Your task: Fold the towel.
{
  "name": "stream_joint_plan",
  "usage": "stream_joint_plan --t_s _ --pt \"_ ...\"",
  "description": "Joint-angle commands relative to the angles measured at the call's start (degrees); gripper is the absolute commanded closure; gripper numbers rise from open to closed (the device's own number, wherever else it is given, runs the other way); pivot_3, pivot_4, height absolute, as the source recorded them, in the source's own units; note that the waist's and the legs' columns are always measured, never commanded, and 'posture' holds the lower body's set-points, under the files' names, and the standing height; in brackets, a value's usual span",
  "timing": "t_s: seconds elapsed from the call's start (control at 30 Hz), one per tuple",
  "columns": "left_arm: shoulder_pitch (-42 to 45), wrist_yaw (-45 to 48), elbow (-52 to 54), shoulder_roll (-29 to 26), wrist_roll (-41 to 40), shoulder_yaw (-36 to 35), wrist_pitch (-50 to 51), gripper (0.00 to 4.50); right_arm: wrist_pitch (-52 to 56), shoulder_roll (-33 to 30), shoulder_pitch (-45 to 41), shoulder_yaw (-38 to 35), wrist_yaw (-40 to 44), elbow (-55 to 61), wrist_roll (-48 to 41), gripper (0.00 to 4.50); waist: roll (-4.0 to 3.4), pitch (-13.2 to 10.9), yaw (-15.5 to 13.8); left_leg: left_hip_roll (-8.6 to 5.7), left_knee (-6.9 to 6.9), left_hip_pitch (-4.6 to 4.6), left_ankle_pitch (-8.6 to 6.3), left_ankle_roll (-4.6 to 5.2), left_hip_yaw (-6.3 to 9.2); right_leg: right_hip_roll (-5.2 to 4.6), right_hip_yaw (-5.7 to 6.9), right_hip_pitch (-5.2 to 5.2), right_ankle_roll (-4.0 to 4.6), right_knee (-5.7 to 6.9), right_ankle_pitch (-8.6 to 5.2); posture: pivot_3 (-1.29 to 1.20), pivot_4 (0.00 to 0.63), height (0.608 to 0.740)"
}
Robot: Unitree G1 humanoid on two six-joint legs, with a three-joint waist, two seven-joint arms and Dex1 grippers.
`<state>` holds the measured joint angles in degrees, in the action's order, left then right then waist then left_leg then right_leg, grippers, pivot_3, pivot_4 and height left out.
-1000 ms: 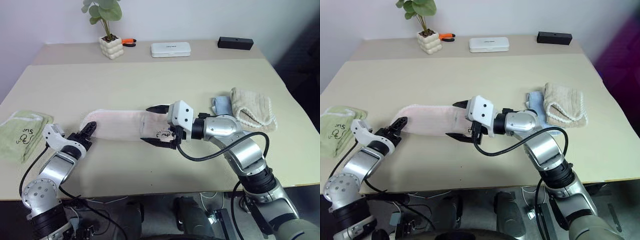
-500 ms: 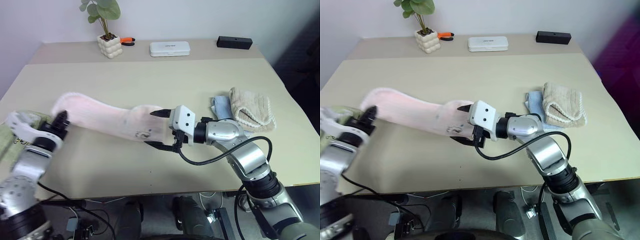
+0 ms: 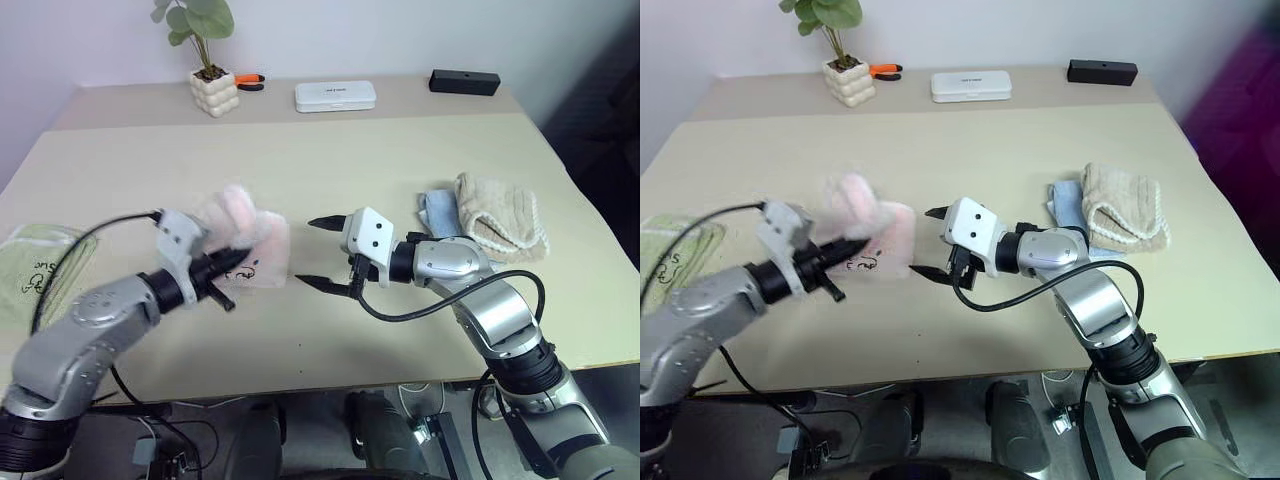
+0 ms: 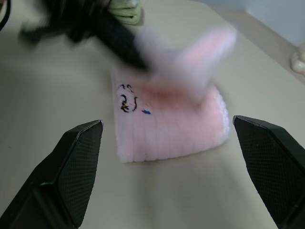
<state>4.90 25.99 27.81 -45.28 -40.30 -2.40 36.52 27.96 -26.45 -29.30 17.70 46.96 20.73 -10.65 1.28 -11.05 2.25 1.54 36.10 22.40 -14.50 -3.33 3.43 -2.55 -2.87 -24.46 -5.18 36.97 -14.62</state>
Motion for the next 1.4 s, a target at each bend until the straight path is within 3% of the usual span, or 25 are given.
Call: stream_joint_plan --t_s 0.03,0.13,0.17,0.23,0.37,0.4,0.43,0.53,0.63,0.7,0.73,0.9,1.07,1.23,1.37,1.4 --pt "1.98 3.06 -2.38 0.16 7.73 4.01 -4.10 4.46 -0.68 0.26 0.14 -0.16 -0.62 1.71 0.18 0.00 0.00 0.00 0.03 0.00 0.01 0.00 0.00 0.00 -0.01 -0.01 0.00 0.00 0.00 0.00 0.00 0.00 0.150 0.737" --pt "2.42 5.31 -4.76 1.18 10.02 5.00 -4.95 4.46 -0.58 0.31 0.34 -0.26 -1.07 1.92 0.45 0.00 0.00 0.00 0.03 -0.01 0.03 0.01 0.00 0.00 -0.02 -0.02 0.00 0.01 -0.01 -0.01 0.00 0.00 0.150 0.737" --pt "2.10 5.98 -4.95 1.60 9.38 3.95 -4.88 4.22 -0.58 0.35 0.35 -0.29 -1.20 1.91 0.48 0.00 0.00 0.00 0.05 -0.01 0.03 0.02 0.00 0.00 -0.03 -0.03 0.00 0.01 -0.02 -0.01 0.00 0.00 0.150 0.737" --pt "1.45 7.21 -4.94 2.13 7.85 1.74 -4.30 3.64 -0.61 0.47 0.30 -0.39 -1.49 1.76 0.49 0.00 0.00 0.00 0.18 -0.01 0.02 0.03 0.00 0.01 -0.02 -0.03 0.00 0.01 -0.16 -0.01 0.08 0.00 0.150 0.737" --pt "-1.23 10.29 -2.47 0.64 0.94 -6.15 0.25 1.63 -0.14 1.23 -0.38 -0.88 -2.38 0.86 0.16 0.00 0.00 -0.01 0.32 0.02 0.01 0.01 -0.01 0.01 -0.01 -0.02 0.00 0.00 -0.16 0.02 0.08 0.00 0.150 0.737" --pt "-1.90 10.95 -1.91 0.24 -0.66 -7.90 1.38 1.12 -0.07 1.38 -0.52 -1.00 -2.50 0.73 0.06 0.26 0.00 -0.01 0.27 0.04 0.02 0.01 -0.01 0.01 -0.01 -0.01 0.00 -0.01 -0.16 0.03 0.08 0.00 0.150 0.737" --pt "-2.68 11.52 -1.54 -0.21 -2.75 -10.81 2.47 1.09 0.12 1.81 -0.89 -1.27 -2.83 0.37 -0.16 0.56 0.01 -0.01 0.29 0.03 0.02 0.01 -0.01 0.01 -0.01 -0.02 0.00 -0.01 -0.16 0.02 0.08 0.00 0.150 0.737" --pt "-2.40 10.39 -3.04 0.93 -11.94 -22.75 4.74 1.09 0.99 4.20 -2.89 -1.66 -4.36 -1.54 -0.59 1.83 0.04 -0.03 0.27 0.03 0.03 0.01 -0.01 0.01 -0.01 -0.03 0.00 0.00 -0.16 0.03 0.08 0.00 0.150 0.737" --pt "-0.55 6.44 -3.83 1.23 -11.59 -25.78 5.40 2.01 1.55 7.22 -4.94 -1.15 -5.05 -3.34 -1.03 3.33 0.03 -0.02 0.26 0.04 0.06 0.00 -0.01 0.01 0.02 -0.01 0.02 0.00 -0.17 0.09 0.08 0.00 0.150 0.737" --pt "0.70 3.18 -4.78 1.30 -5.23 -22.35 4.22 3.02 1.64 10.39 -6.67 -0.02 -6.14 -5.35 -0.69 4.40 0.02 -0.02 0.18 0.01 0.06 -0.01 -0.01 0.01 0.02 -0.04 0.02 0.02 -0.18 0.09 0.09 0.00 0.150 0.737" --pt "1.10 1.29 -5.75 1.35 -1.06 -19.88 3.05 3.49 1.94 12.47 -7.56 0.49 -7.11 -6.81 -0.53 4.50 0.03 -0.01 0.19 0.00 0.05 -0.01 -0.01 0.01 0.01 -0.05 0.02 0.02 -0.19 0.08 0.09 0.00 0.150 0.737" --pt "2.43 -2.35 -11.18 6.82 7.99 -12.37 -1.72 3.49 1.61 19.45 -9.29 4.79 -8.92 -15.14 1.62 4.50 0.04 0.00 0.24 0.00 0.03 0.00 0.00 0.00 0.02 -0.02 0.02 -0.01 -0.18 0.12 0.10 0.00 0.150 0.737" --pt "0.89 -0.16 -17.54 9.16 16.91 -3.93 -7.13 3.49 0.41 25.15 -9.67 9.54 -14.08 -31.50 7.72 4.50 0.04 0.01 0.27 0.00 0.02 -0.01 0.00 0.00 0.00 -0.04 0.03 -0.02 -0.17 0.14 0.11 0.00 0.150 0.737" --pt "-0.43 1.47 -21.33 9.58 21.16 -2.32 -11.07 3.49 -1.98 24.87 -8.34 11.06 -15.06 -36.21 11.44 4.50 -0.01 0.12 0.23 -0.02 0.03 -0.03 0.00 -0.01 -0.02 -0.08 0.02 -0.01 -0.17 0.16 0.12 0.00 0.150 0.737" --pt "-1.41 2.76 -19.17 10.71 17.85 -6.73 -11.94 3.49 -1.69 23.20 -6.51 7.70 -13.35 -29.53 9.31 4.50 -0.04 0.13 0.28 -0.01 0.02 -0.11 0.00 0.00 0.00 -0.06 0.02 0.04 -0.17 0.19 0.11 0.00 0.150 0.737" --pt "-1.37 2.69 -17.75 11.36 15.72 -8.78 -11.26 3.54 -1.84 22.46 -6.21 6.96 -12.48 -27.24 8.67 4.26 -0.04 0.13 0.27 -0.01 0.03 -0.09 0.00 0.00 -0.01 -0.07 0.02 0.04 -0.17 0.19 0.11 0.00 0.150 0.737"
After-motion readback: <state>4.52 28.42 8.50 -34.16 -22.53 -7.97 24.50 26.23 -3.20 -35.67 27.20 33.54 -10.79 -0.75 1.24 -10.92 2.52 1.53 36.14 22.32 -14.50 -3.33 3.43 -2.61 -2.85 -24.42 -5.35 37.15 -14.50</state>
